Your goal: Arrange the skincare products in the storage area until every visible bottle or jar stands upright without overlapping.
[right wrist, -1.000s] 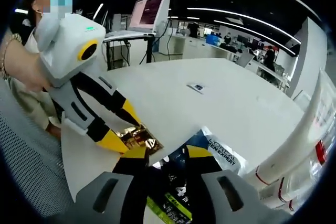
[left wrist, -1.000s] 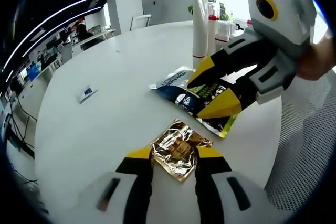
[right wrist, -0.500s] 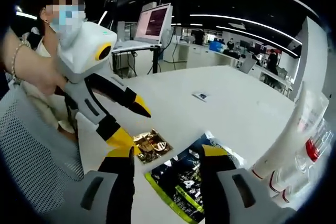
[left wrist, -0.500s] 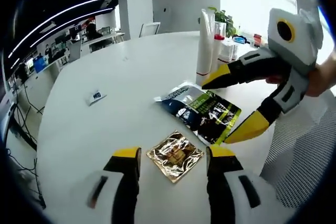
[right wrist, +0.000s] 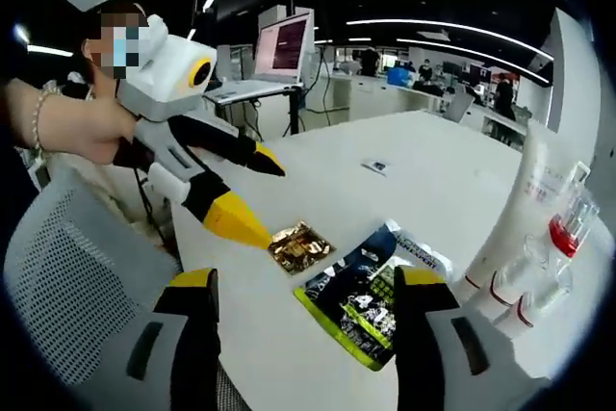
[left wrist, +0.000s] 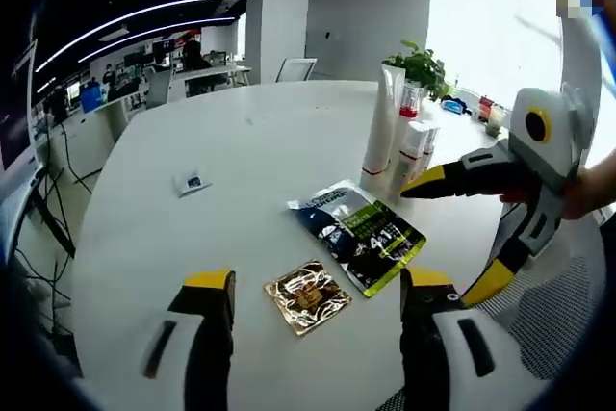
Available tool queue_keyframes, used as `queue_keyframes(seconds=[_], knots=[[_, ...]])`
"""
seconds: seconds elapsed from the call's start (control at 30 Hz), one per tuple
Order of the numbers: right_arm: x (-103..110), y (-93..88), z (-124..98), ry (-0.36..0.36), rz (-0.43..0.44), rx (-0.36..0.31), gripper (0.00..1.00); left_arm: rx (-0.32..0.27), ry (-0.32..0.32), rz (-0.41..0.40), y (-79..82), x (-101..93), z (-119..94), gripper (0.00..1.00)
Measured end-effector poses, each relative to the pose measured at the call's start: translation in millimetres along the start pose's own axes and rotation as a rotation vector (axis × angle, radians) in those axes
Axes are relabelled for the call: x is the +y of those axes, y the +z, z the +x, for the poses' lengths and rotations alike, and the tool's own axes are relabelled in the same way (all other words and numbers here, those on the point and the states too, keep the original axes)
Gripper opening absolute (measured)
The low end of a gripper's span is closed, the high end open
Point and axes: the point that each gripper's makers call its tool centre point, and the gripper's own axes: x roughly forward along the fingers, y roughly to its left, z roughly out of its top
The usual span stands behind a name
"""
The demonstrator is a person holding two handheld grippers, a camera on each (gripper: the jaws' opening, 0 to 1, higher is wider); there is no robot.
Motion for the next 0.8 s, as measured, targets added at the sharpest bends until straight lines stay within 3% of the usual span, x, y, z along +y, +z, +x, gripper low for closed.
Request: queue_keyframes(seconds=[0.17, 0.4, 0.63, 0.8], knots=[[-9.3, -8.6, -23.6, -0.021, 0.043, 0.003, 0.79, 0.006, 0.019, -0.054, -3.1, -2.6, -5.4, 0.77], [-27.8, -24.1, -56.0, -0.073, 0.116, 0.019, 0.88, 0.010, 0.042, -0.128, -11.5, -4.5, -16.3, 0.80], [-71.7, -37.2, -98.3, -0.187, 0.216, -0.005, 0.95, 0.012, 0.058, -0.168, -10.0, -1.6, -24.9, 0.83], [-96.3, -48.4, -118.7, -0.231, 0.236, -0.012, 1.00, 0.004, 0.073, -0.196, -4.3, -4.7, -28.9, 0.88]])
